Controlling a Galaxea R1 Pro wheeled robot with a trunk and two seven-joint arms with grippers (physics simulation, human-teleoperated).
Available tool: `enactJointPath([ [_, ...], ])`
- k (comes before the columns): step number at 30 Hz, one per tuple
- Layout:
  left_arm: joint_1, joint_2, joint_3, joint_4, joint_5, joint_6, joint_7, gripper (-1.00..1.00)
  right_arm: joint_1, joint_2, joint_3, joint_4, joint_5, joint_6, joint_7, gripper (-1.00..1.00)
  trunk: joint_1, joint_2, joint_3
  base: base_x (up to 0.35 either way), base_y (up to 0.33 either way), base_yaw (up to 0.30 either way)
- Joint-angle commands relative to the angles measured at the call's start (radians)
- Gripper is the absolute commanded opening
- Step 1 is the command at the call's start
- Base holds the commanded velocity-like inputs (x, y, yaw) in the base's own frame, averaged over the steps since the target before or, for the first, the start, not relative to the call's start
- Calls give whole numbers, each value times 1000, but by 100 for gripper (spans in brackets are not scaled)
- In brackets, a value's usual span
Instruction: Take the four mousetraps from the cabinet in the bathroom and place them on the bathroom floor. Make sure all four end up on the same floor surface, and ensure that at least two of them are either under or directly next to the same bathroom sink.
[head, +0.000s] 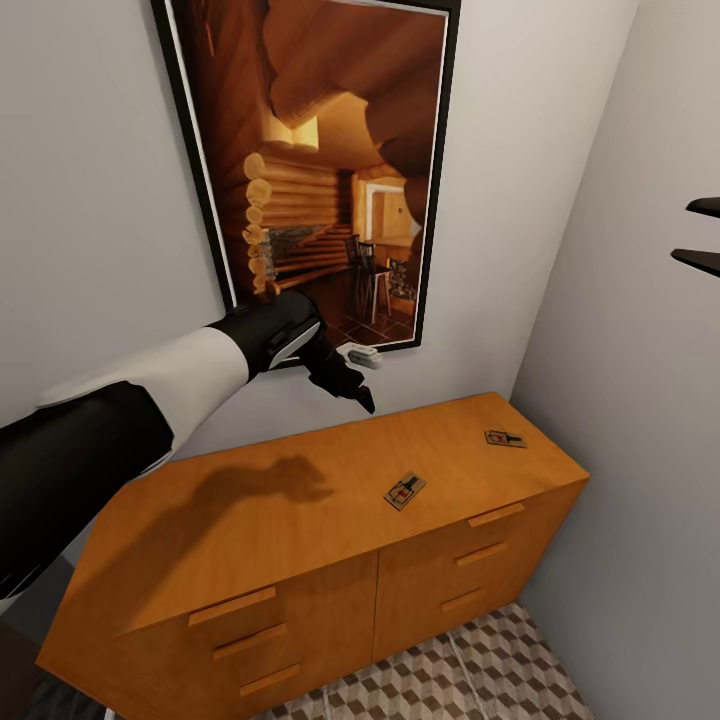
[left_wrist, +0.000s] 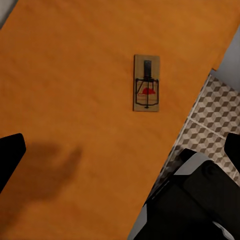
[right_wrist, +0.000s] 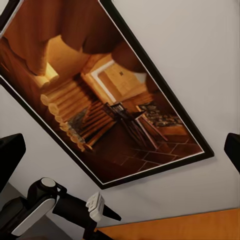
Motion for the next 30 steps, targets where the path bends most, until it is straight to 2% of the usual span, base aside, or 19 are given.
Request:
enactJointPath([
  [1, -2, 0, -4, 1, -2, 2, -7, 100, -2, -2, 2, 2, 5, 2, 7, 100, 1, -2, -2, 0, 0, 0],
  [18, -2, 7, -2, -1, -1, 0, -10, 100, -2, -5, 8, 5, 7, 4, 4, 100, 1, -2, -2, 5, 0, 0],
  [30, -2, 7, -2, -5, 1, 1, -10, 100, -2, -5, 9, 4, 8, 4, 2, 100, 1, -2, -2, 125, -50, 0],
])
